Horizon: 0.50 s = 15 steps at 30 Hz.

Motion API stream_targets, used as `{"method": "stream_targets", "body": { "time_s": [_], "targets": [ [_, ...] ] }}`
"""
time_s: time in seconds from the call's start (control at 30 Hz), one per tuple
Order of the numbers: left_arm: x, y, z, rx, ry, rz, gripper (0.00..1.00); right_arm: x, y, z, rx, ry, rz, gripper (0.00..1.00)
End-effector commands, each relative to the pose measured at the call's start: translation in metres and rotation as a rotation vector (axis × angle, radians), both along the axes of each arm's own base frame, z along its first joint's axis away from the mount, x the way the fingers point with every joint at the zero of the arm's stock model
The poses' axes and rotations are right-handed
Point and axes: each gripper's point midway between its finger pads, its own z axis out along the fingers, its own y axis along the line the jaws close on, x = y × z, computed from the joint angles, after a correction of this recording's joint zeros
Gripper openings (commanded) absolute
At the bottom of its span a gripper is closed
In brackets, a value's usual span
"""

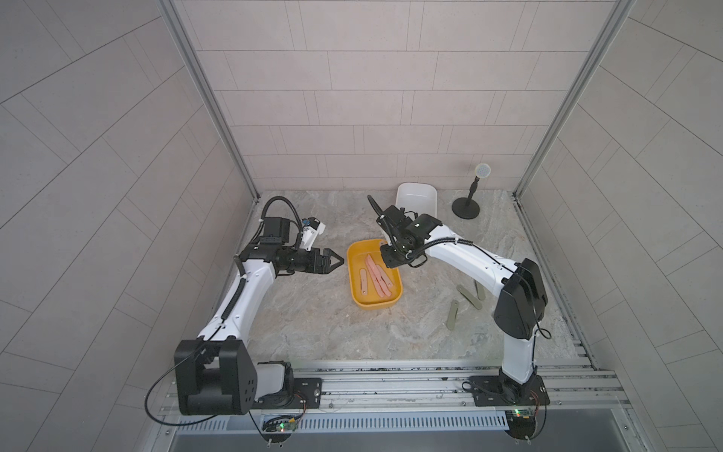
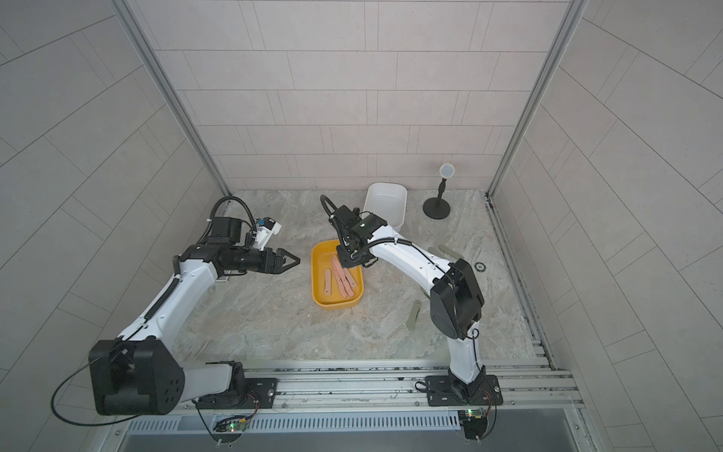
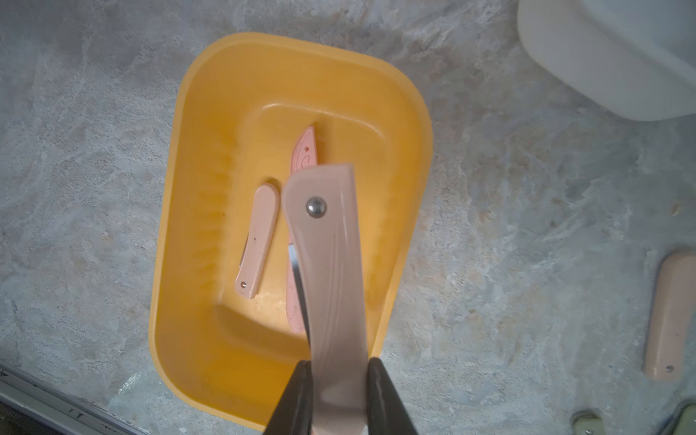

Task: Place the fruit knives into the storage box by color
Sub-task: Place the fruit knife in the storage box.

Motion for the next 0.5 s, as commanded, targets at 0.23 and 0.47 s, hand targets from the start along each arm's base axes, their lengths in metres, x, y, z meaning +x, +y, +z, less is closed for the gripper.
{"method": "stream_targets", "body": {
  "time_s": [0.23,0.47],
  "targets": [
    [-0.007,-0.001,0.004,-0.018,-0.011,-0.019,0.88,-0.003,0.027,-0.047,-0.014,0.099,0.012,0.25],
    [-0.006,0.000,0.001,-0.019,-0.006,-0.018,0.88,0.001,0.028,-0.068,-0.035,0.122,0.007,0.25]
  ]
}}
